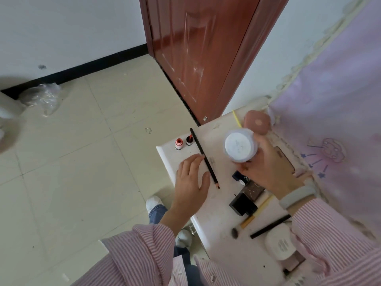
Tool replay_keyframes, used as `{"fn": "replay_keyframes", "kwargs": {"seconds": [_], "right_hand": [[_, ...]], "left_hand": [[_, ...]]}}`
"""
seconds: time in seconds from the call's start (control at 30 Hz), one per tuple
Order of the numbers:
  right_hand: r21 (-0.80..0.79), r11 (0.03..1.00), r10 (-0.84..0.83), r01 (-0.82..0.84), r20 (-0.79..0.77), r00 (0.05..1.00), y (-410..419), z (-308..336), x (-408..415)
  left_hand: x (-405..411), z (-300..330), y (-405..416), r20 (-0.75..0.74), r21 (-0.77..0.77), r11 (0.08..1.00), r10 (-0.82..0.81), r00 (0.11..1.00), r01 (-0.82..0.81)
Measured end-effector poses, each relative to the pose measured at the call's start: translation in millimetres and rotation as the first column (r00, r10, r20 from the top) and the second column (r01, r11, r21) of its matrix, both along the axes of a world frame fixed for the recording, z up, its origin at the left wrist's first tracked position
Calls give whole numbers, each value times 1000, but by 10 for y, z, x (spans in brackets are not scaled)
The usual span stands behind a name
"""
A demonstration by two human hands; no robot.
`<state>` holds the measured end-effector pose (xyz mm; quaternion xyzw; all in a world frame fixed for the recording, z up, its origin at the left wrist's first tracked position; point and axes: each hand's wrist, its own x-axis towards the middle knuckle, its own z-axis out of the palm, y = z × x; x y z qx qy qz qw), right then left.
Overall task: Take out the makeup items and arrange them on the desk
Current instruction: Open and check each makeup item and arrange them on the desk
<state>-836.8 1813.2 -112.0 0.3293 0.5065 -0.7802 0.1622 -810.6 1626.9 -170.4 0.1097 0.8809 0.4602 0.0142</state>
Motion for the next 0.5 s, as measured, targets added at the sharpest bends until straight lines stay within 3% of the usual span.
{"fn": "replay_keyframes", "kwargs": {"seconds": [0.07, 0.17, 0.27, 0.37, 0.5], "right_hand": [[-47, 999, 28, -26, 45, 999, -86, -9, 111], [-5, 975, 222, -222, 35, 974, -204, 11, 209], [33, 928, 370, -371, 31, 929, -243, 50, 249], [95, 904, 414, -416, 41, 909, -253, 77, 248], [166, 909, 392, -382, -34, 919, -265, 87, 263]], "left_hand": [[14, 135, 124, 160, 200, 980, -32, 987, 0], [16, 256, 284, 317, 361, 931, -184, 930, 61], [-7, 289, 326, 277, 284, 945, -241, 930, 161], [-33, 288, 307, 211, 166, 968, -220, 952, 187], [-72, 352, 340, 241, 261, 952, -226, 944, 161]]}}
